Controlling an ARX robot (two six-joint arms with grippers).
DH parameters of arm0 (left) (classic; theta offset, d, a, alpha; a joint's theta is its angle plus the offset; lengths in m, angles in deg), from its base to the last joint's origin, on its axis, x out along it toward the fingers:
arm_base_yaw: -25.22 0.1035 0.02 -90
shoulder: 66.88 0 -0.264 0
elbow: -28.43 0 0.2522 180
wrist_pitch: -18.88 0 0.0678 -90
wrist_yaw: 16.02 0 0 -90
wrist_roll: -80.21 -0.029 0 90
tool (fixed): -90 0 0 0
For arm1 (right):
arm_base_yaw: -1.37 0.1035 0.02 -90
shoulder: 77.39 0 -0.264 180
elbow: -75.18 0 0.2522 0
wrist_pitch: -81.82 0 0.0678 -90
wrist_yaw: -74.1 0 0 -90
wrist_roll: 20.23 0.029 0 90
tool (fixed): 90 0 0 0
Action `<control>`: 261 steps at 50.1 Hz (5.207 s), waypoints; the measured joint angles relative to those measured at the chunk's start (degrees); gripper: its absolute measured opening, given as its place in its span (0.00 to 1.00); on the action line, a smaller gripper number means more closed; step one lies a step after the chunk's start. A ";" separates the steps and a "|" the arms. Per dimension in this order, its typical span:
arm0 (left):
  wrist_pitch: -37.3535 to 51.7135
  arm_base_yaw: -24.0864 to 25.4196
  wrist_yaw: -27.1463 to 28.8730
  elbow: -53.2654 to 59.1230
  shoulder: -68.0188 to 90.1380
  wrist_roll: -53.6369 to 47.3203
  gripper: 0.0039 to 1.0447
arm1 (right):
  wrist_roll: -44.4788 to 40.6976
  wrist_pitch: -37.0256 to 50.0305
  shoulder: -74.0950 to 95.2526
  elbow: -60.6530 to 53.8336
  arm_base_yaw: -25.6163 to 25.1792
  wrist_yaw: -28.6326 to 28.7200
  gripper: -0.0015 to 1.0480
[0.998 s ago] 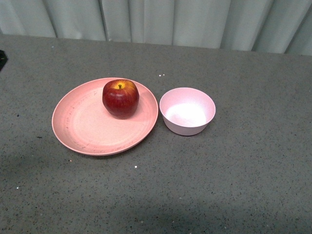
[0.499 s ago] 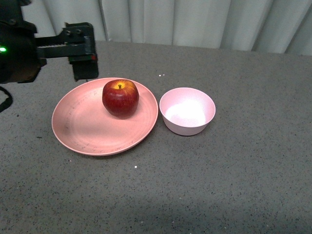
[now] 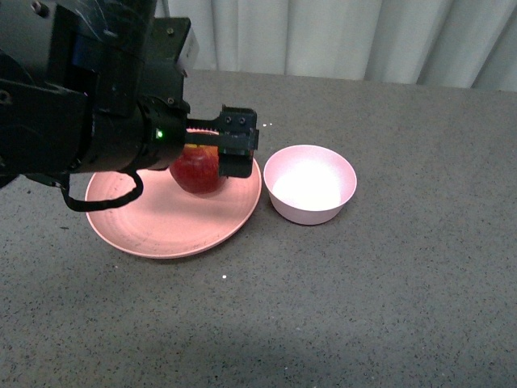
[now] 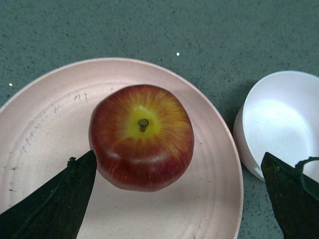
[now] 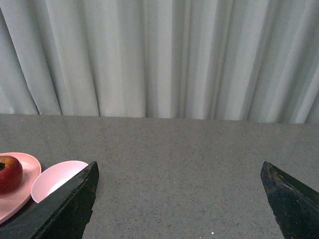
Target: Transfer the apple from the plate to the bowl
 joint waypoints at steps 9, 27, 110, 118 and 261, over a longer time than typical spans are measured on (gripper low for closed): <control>0.42 -0.28 1.60 -1.84 4.09 -0.90 0.94 | 0.00 0.00 0.00 0.00 0.00 0.00 0.91; -0.24 0.92 3.37 -5.81 9.73 -0.96 0.94 | 0.00 0.00 0.00 0.00 0.00 0.00 0.91; -2.97 -10.84 -2.97 -15.76 11.91 -7.78 0.71 | 0.00 0.00 0.00 0.00 0.00 -0.02 0.91; -3.28 -11.15 -2.62 -15.98 14.38 -8.17 0.71 | 0.00 0.00 0.00 0.00 0.00 0.00 0.91; -3.06 22.51 -5.81 49.99 -89.02 -7.80 0.03 | 0.00 0.00 0.00 0.00 0.00 0.00 0.91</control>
